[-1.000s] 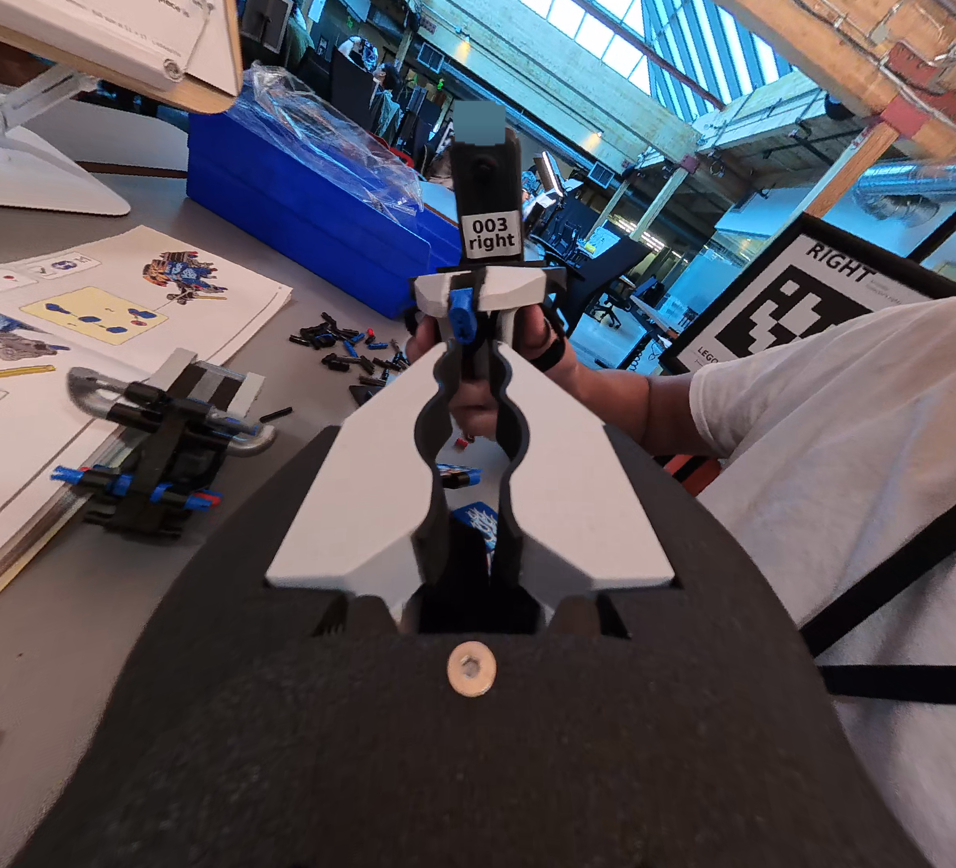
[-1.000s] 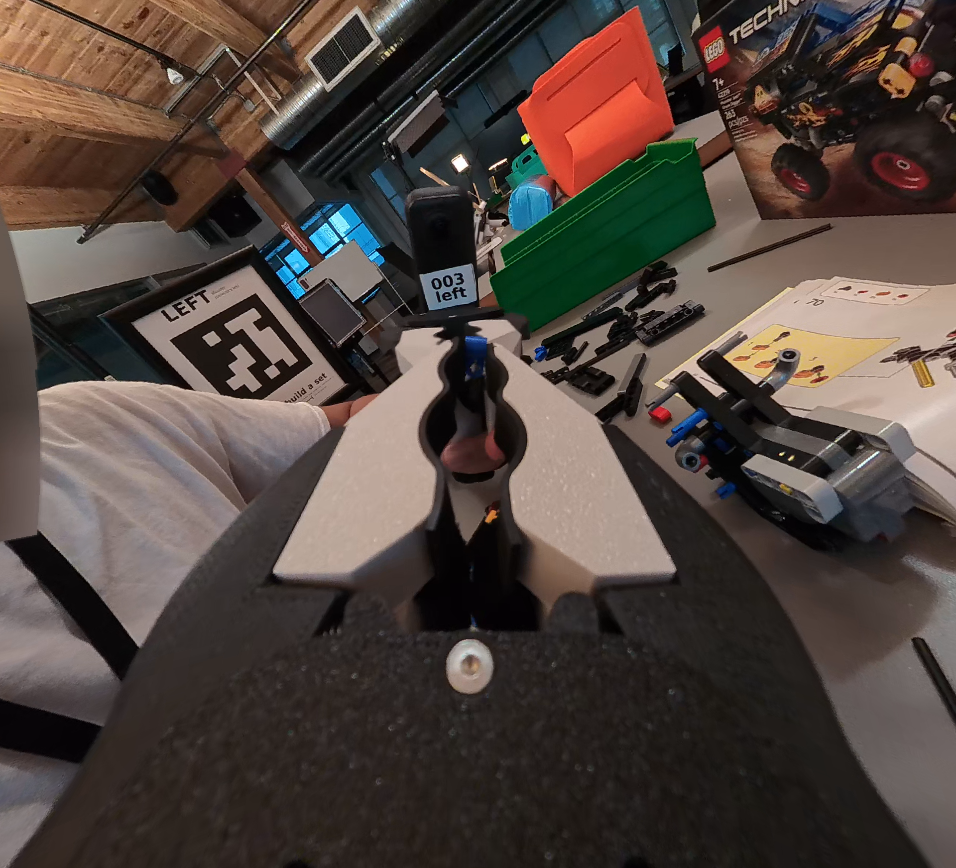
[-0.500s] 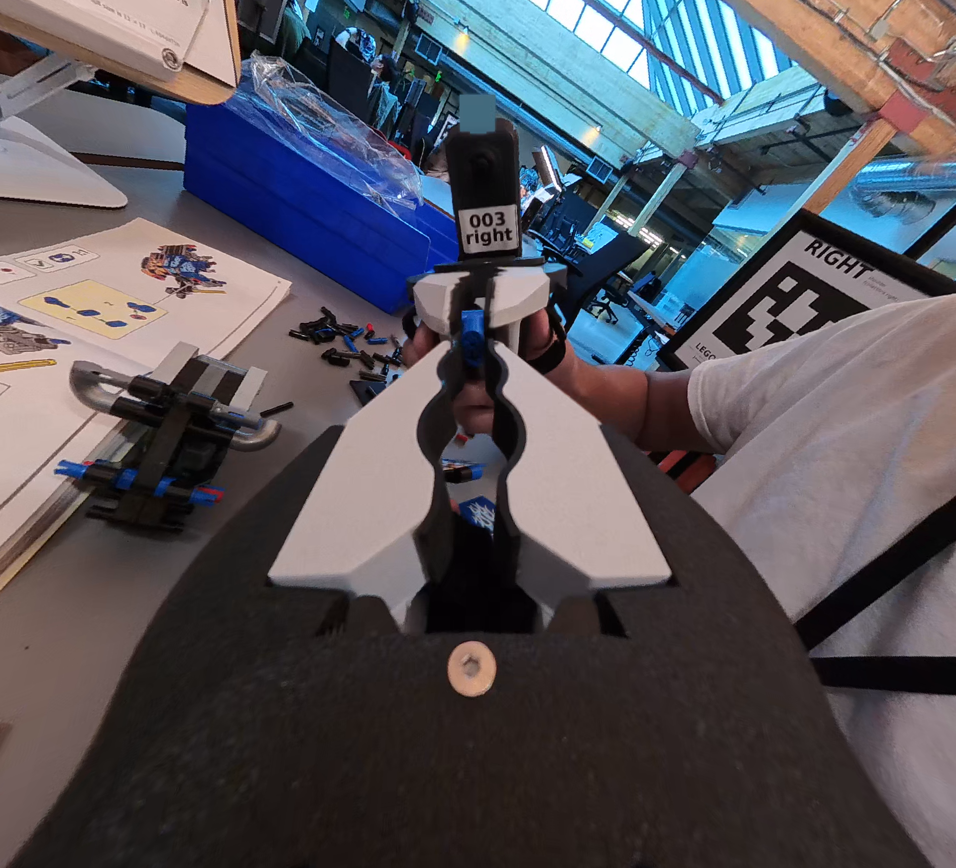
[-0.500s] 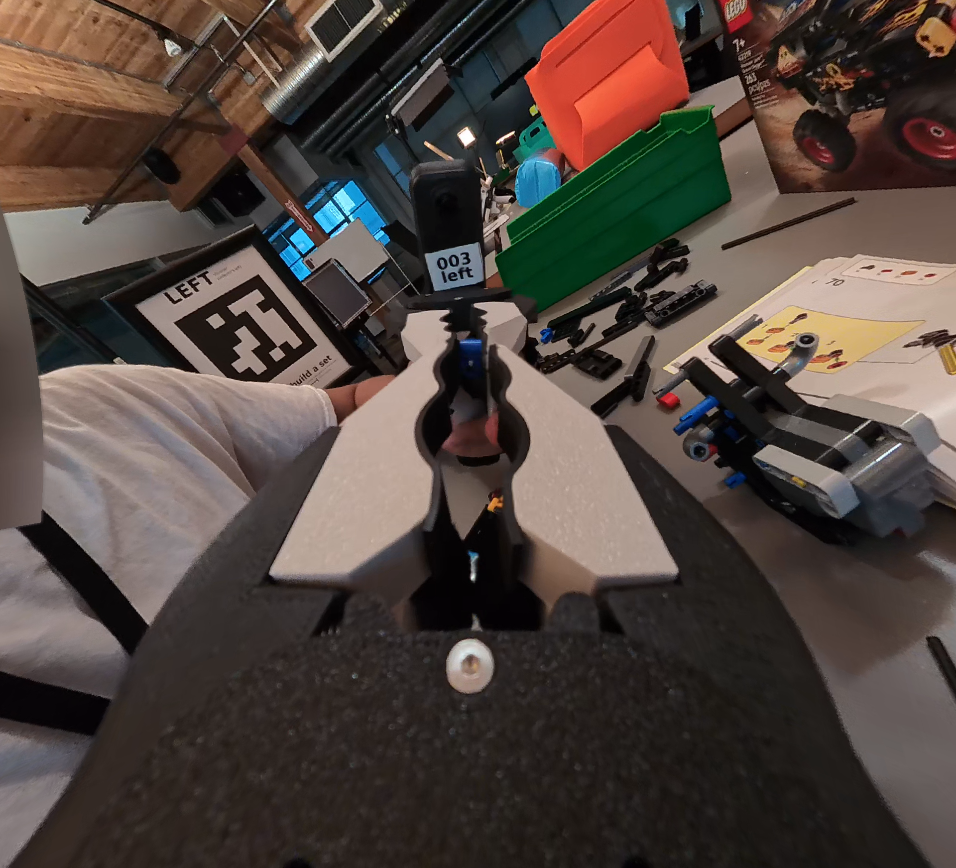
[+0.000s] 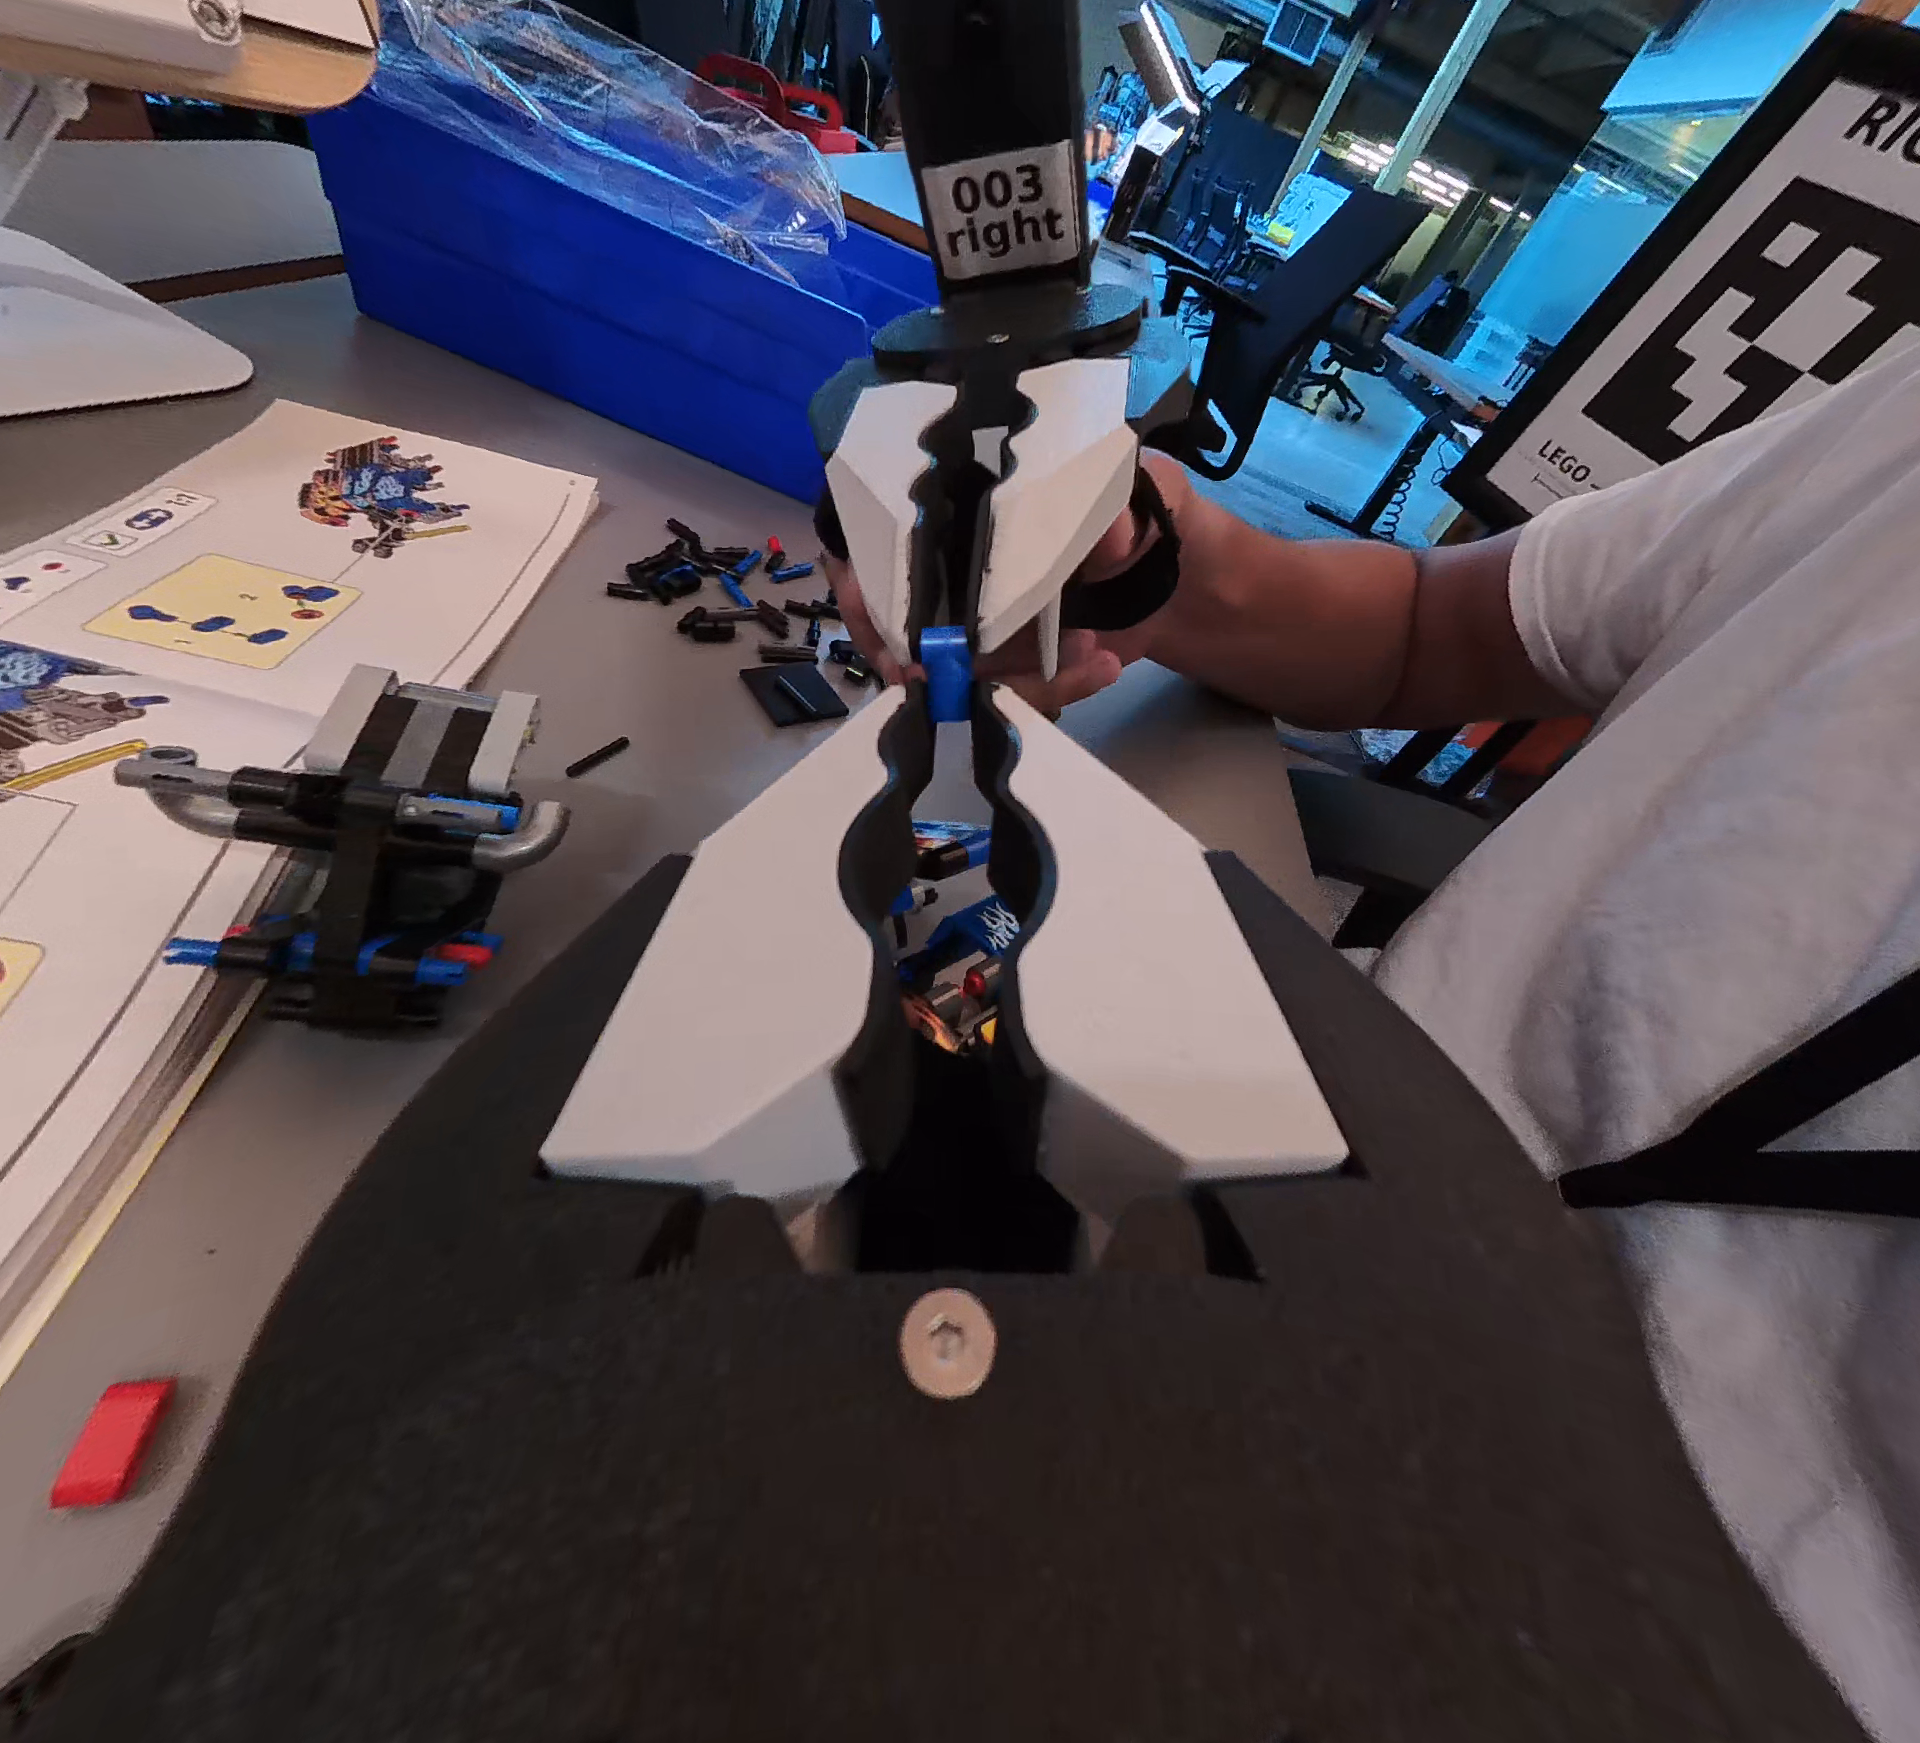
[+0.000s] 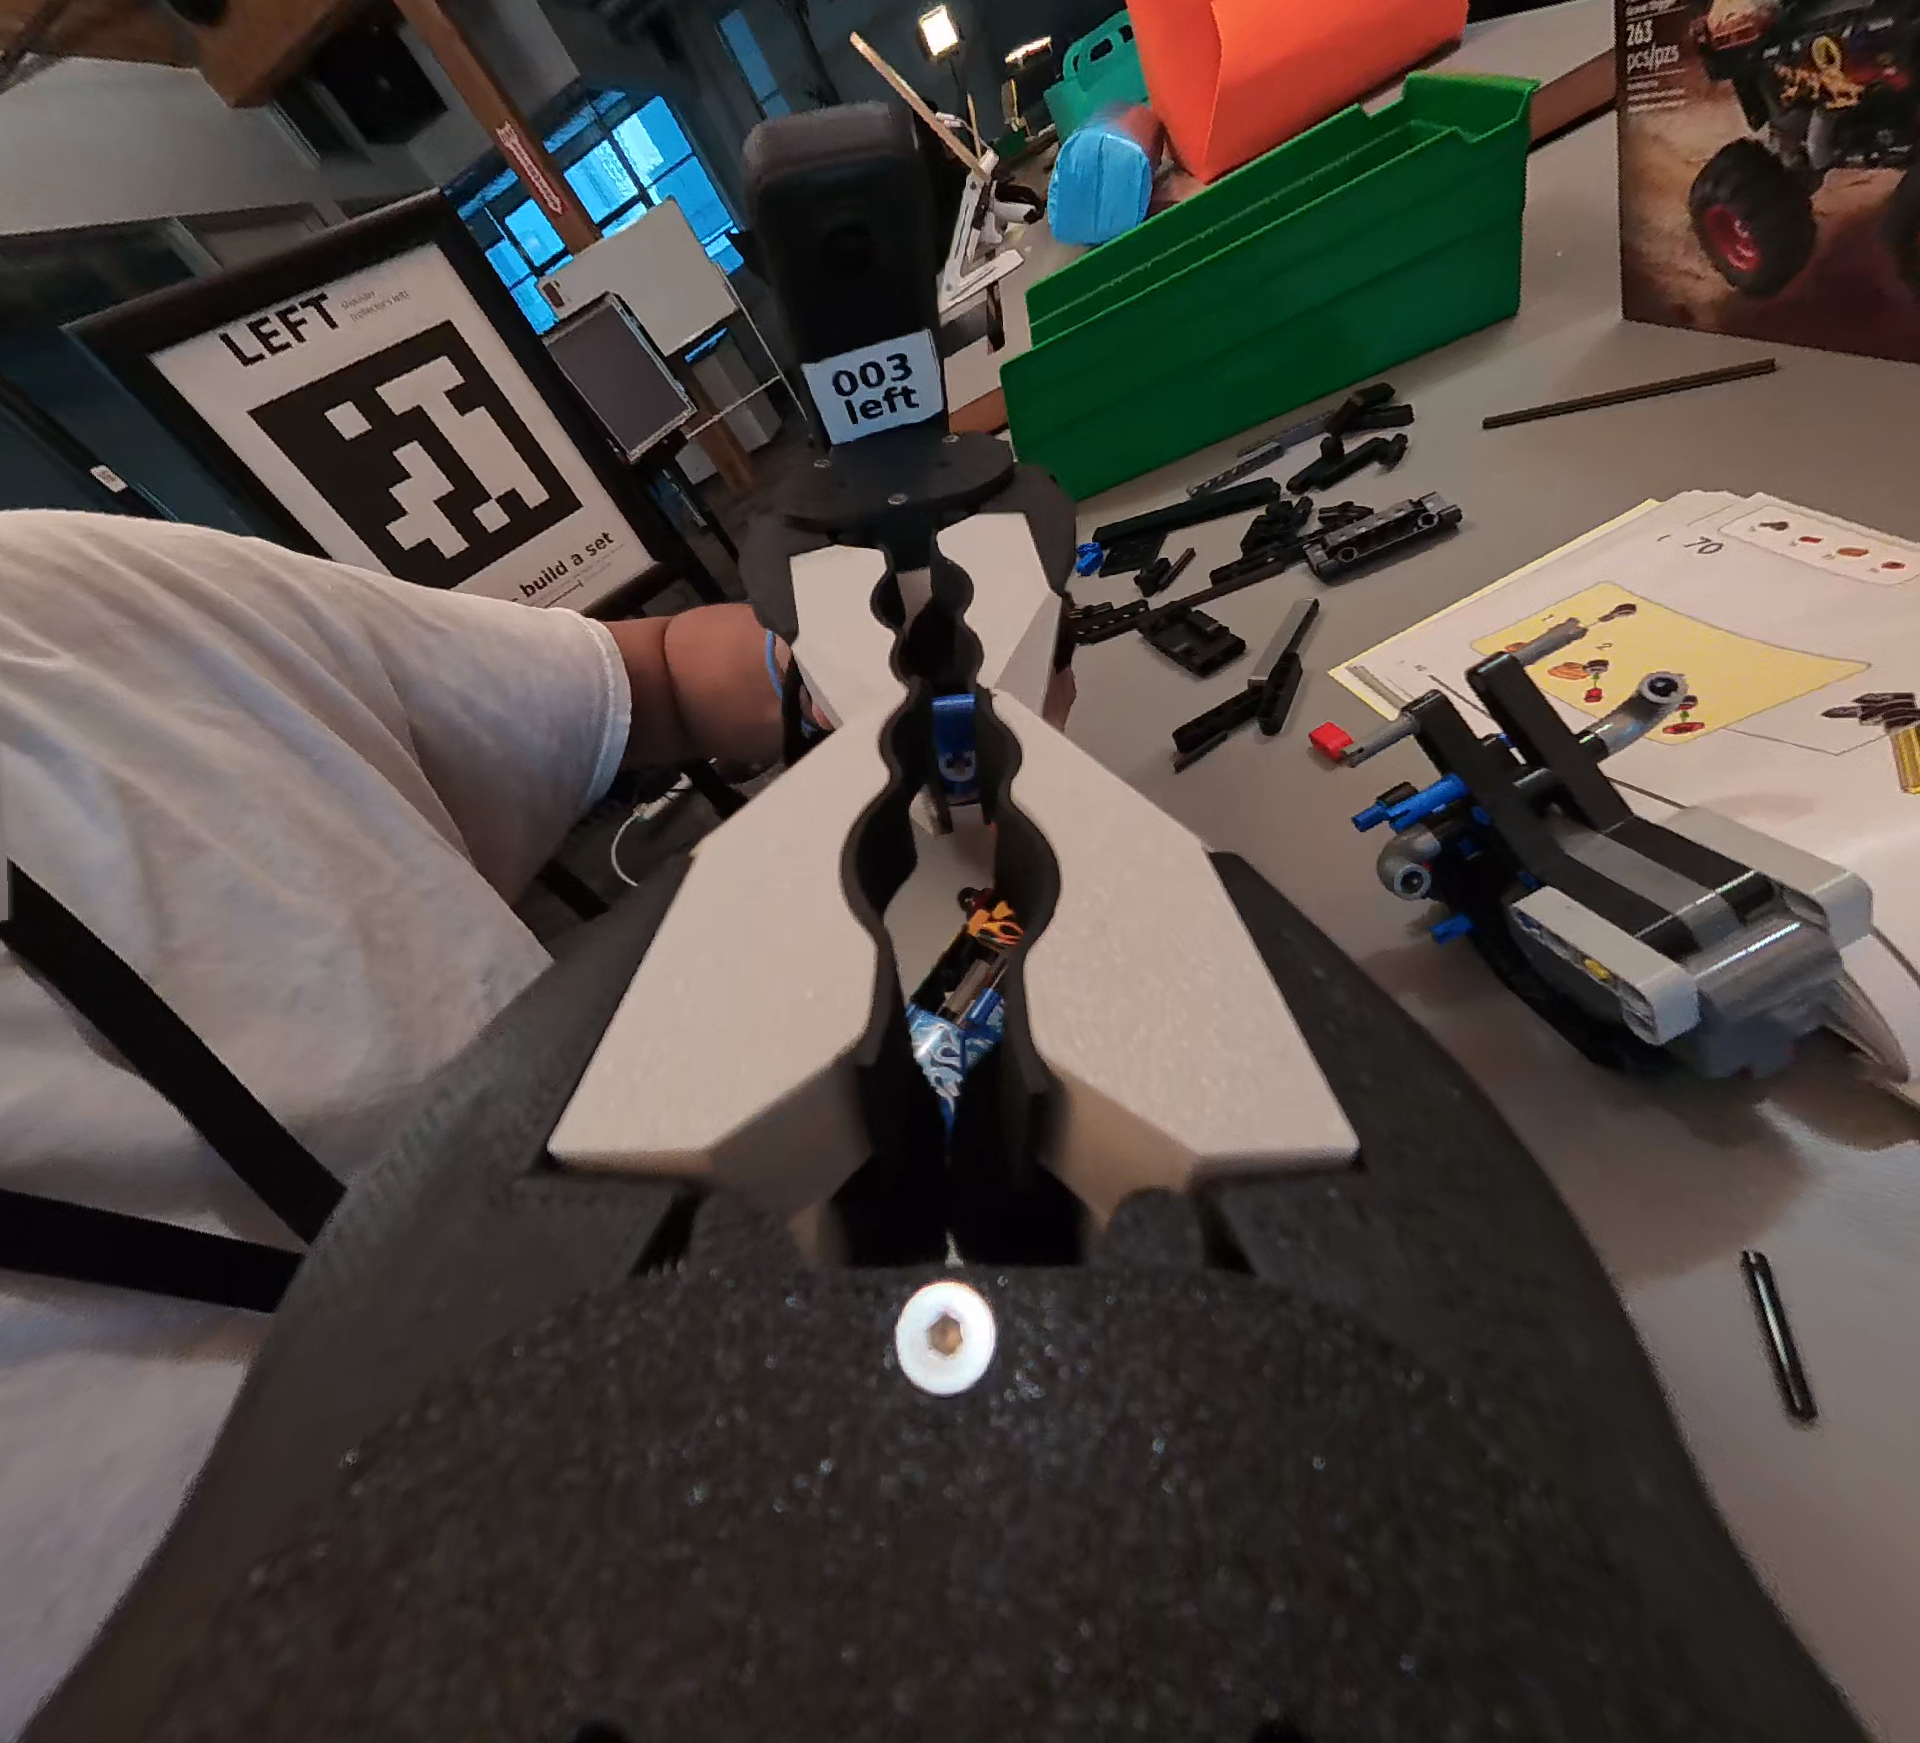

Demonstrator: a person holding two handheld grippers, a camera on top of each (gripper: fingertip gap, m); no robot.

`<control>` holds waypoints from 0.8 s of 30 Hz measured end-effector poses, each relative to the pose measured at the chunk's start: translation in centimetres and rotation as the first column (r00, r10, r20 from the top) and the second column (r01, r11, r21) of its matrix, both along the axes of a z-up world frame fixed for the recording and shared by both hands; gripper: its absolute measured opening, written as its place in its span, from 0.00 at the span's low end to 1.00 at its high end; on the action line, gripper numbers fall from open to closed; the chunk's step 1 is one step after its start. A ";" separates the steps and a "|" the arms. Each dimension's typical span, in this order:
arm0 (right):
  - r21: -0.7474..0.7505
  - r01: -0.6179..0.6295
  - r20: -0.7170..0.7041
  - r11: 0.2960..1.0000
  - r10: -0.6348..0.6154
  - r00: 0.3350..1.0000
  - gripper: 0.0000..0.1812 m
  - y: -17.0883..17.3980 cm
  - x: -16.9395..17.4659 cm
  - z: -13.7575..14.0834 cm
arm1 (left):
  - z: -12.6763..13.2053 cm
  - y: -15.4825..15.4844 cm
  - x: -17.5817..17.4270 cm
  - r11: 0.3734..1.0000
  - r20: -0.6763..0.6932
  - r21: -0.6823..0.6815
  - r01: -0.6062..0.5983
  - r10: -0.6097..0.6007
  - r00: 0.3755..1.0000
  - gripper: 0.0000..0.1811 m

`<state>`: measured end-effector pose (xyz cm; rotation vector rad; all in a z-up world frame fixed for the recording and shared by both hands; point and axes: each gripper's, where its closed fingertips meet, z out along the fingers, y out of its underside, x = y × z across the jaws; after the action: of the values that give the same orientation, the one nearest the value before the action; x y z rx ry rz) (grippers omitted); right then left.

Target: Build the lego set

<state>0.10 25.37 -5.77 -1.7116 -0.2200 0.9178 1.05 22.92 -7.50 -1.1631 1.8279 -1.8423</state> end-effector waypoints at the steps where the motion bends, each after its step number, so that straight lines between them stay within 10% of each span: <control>1: -0.004 0.000 -0.013 1.000 0.000 1.000 0.04 0.0 0.1 0.0 | 0.1 0.0 0.0 1.000 0.003 -0.006 0.000 0.000 1.000 0.03; 19: -0.033 -0.038 -0.082 0.999 0.035 0.996 0.04 -0.2 0.2 -0.3 | 0.5 0.3 -0.2 0.989 -0.051 -0.147 0.033 -0.041 0.998 0.03; 24: 0.013 0.048 0.086 0.999 -0.049 0.995 0.13 -1.1 1.2 0.6 | -0.1 2.5 0.4 0.997 -0.011 -0.026 -0.066 0.066 0.998 0.03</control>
<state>1.34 24.28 -5.13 -1.7405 -0.2395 0.8064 1.47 25.47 -7.62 -1.2293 1.7540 -1.8322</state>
